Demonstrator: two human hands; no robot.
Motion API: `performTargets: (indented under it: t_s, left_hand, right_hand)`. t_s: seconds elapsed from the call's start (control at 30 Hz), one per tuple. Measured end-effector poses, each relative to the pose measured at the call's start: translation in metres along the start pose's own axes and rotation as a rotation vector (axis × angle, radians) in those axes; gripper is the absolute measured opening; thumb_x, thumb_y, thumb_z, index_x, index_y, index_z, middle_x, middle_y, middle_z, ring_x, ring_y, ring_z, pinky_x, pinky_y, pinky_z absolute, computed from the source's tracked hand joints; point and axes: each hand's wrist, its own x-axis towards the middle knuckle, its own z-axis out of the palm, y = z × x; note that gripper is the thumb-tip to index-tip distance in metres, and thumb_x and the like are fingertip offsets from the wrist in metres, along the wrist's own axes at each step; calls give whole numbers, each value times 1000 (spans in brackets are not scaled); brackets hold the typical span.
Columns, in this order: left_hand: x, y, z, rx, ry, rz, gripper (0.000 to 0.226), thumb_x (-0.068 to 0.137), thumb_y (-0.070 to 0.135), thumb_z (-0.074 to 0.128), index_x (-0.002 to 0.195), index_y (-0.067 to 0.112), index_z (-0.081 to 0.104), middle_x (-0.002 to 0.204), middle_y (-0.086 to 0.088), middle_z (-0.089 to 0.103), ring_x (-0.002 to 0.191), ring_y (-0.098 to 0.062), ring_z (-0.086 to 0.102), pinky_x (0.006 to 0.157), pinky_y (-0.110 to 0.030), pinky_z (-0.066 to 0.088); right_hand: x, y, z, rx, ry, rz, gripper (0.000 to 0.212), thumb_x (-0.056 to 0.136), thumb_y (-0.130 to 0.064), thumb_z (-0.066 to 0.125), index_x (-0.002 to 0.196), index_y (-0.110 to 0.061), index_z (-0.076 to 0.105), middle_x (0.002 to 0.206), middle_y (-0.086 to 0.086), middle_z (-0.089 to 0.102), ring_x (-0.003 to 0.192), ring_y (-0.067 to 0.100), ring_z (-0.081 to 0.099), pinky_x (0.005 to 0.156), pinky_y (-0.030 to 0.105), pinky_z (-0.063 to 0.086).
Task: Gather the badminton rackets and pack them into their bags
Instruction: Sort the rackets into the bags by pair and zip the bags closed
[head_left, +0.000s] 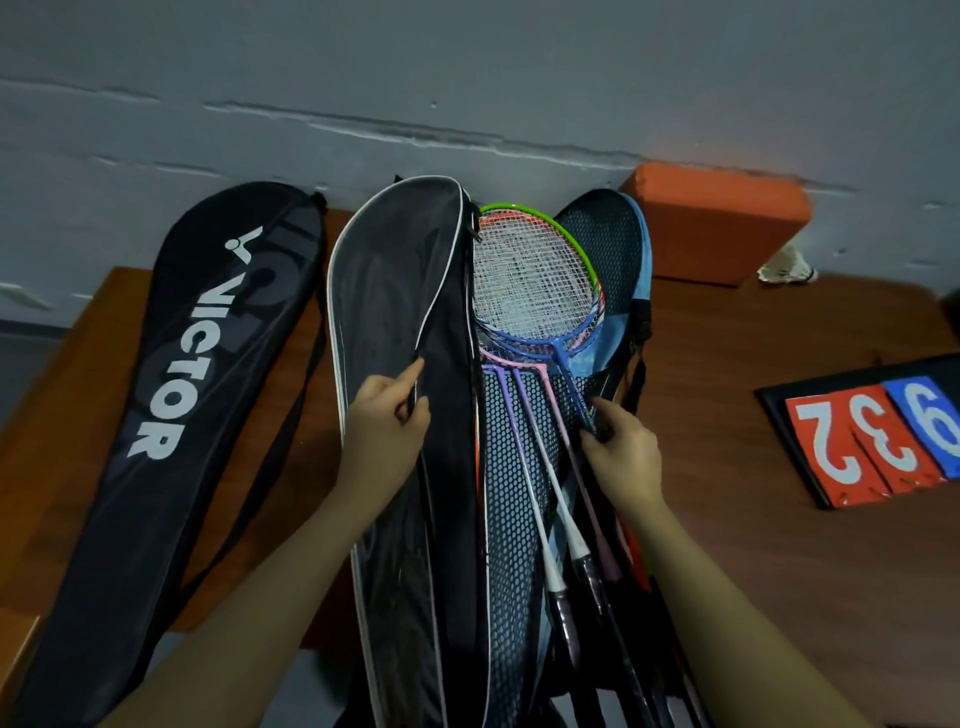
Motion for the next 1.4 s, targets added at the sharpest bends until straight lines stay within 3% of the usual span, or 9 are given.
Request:
performTargets:
  t_s: [0.13,0.47,0.67,0.77,0.87,0.97,1.1,1.2,1.4]
  left_hand:
    - [-2,4,5,5,20,3,43,83,4,62,126,12,56,79,-12,50,69,-18,51,71,-12,35]
    - [-3,4,5,-21,9,37,43,83,2,63,125,6,55,78,-17,51,69,-20,50,70,-9,33]
    - [-1,8,9,-38,1,27,43,84,5,62,126,7,54,77,-14,49,70,-22,51,70,-11,33]
    - [1,11,12,-44,6,1,43,85,6,61,127,9,54,77,-12,47,71,-21,50,70,-13,33]
    - [3,14,13,-70,23,-44,43,85,5,60,127,11,54,75,-8,44,71,-21,50,69,-14,32]
    - [5,20,12,-78,56,-42,41,84,5,60,124,12,57,69,2,40,72,-21,51,72,-18,36]
    - [10,28,10,-109,60,-55,39,86,8,59,125,13,57,72,3,41,72,-18,53,75,-16,38]
    - [14,41,13,-208,28,-81,40,86,12,58,126,18,57,74,5,41,75,-26,61,84,-36,51]
    - [16,68,34,-207,31,-91,43,88,11,57,130,13,51,87,-9,48,80,-14,49,70,-14,32]
  right_hand:
    - [-13,5,-10,60,-60,33,46,80,-9,65,125,-17,56,114,12,65,104,30,60,84,43,52]
    - [-26,7,-15,26,-166,-30,61,80,-11,60,133,-34,39,89,-2,59,74,24,59,57,31,41]
    - [-30,1,-29,448,-210,32,60,80,-2,69,127,-36,54,119,-11,61,106,5,56,87,21,47]
    - [-31,-10,-37,494,-195,43,52,81,-2,69,127,-23,56,121,-13,57,113,2,53,85,4,41]
    - [-30,-13,-43,462,-157,51,49,84,-6,66,130,-13,53,124,-4,58,116,8,53,97,21,43]
    - [-33,-15,-52,390,-76,8,42,86,-7,64,126,-10,57,110,3,63,101,16,60,92,32,48]
    - [-39,-18,-61,316,71,-135,39,86,-1,60,124,-8,59,90,0,59,77,1,53,73,7,39]
    - [-42,-19,-69,374,143,-147,38,86,2,59,123,-5,58,91,1,59,79,-2,55,74,3,38]
    - [-51,-2,-89,519,172,-74,39,83,9,59,119,-6,61,80,-1,59,70,-2,55,71,12,42]
